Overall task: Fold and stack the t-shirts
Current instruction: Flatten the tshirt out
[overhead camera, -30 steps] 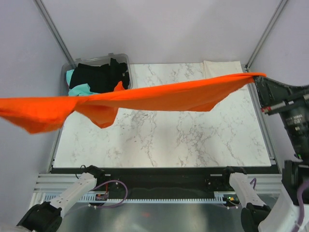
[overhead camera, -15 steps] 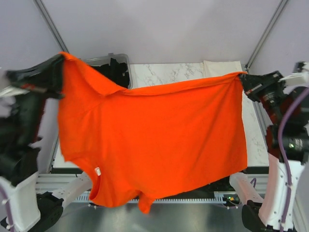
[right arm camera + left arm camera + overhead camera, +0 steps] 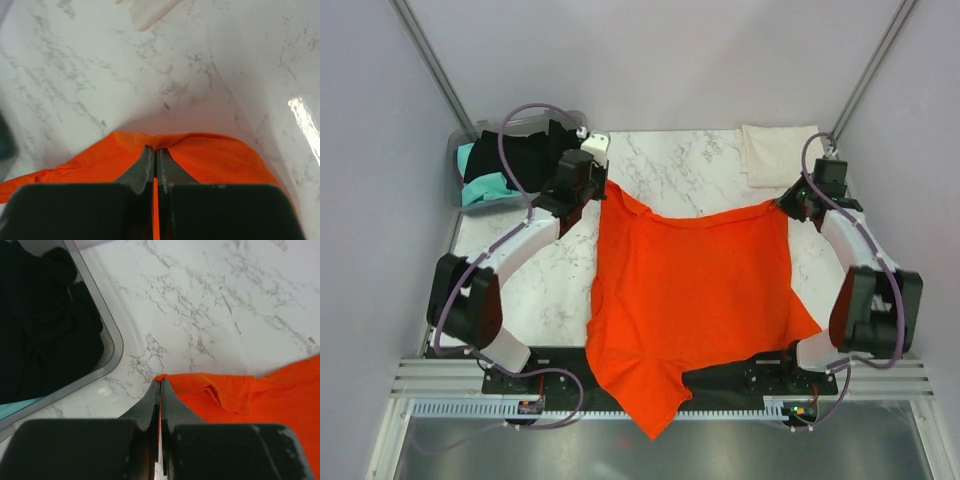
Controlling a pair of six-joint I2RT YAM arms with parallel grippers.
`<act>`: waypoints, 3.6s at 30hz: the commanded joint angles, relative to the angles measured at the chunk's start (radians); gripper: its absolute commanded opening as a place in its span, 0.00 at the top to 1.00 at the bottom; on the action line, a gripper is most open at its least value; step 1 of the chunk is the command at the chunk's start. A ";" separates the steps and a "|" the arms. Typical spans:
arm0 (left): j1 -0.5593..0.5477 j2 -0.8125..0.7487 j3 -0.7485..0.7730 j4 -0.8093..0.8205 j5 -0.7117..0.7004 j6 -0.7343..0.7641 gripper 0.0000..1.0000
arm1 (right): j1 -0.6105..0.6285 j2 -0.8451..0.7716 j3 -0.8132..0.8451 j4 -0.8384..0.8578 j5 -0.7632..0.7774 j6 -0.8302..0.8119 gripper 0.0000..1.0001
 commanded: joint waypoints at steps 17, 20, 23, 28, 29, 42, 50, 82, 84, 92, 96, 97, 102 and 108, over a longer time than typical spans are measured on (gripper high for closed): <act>0.011 0.254 0.327 -0.021 0.050 -0.132 0.98 | -0.068 0.612 0.496 -0.046 -0.070 -0.148 0.98; 0.011 0.228 0.347 -0.088 0.083 -0.140 0.98 | -0.068 0.609 0.495 -0.064 -0.064 -0.151 0.98; 0.011 0.192 0.358 -0.130 0.074 -0.138 0.98 | -0.068 0.586 0.479 -0.089 -0.049 -0.149 1.00; 0.019 0.065 0.402 -0.168 0.034 -0.112 0.98 | -0.068 0.484 0.446 -0.089 -0.072 -0.091 1.00; 0.021 0.047 0.420 -0.177 0.031 -0.108 0.98 | -0.068 0.465 0.450 -0.089 -0.082 -0.080 1.00; 0.022 -0.324 0.661 -0.191 0.039 -0.223 0.98 | -0.044 -0.006 0.597 -0.094 -0.170 0.096 1.00; 0.024 -0.599 0.732 -0.240 -0.038 -0.174 0.98 | -0.044 -0.268 0.751 -0.083 -0.180 0.112 1.00; 0.031 -0.034 0.078 0.137 -0.082 0.003 0.98 | -0.018 0.062 0.077 0.282 0.014 -0.106 1.00; 0.036 0.125 0.121 0.134 -0.070 -0.031 0.98 | -0.022 0.193 0.119 0.290 0.007 -0.131 1.00; 0.037 0.362 0.287 0.093 0.051 -0.086 0.98 | -0.070 0.479 0.312 0.196 -0.013 -0.192 1.00; 0.039 0.372 0.304 0.076 0.099 -0.112 0.98 | -0.076 0.496 0.344 0.129 0.135 -0.204 1.00; 0.039 0.367 0.302 0.073 0.096 -0.120 0.98 | -0.076 0.489 0.338 0.129 0.148 -0.203 1.00; 0.039 0.384 0.337 0.028 0.079 -0.121 0.98 | -0.078 0.494 0.340 0.124 0.157 -0.210 1.00; 0.039 0.375 0.385 -0.013 0.031 -0.075 0.98 | -0.076 0.512 0.354 0.124 0.088 -0.195 1.00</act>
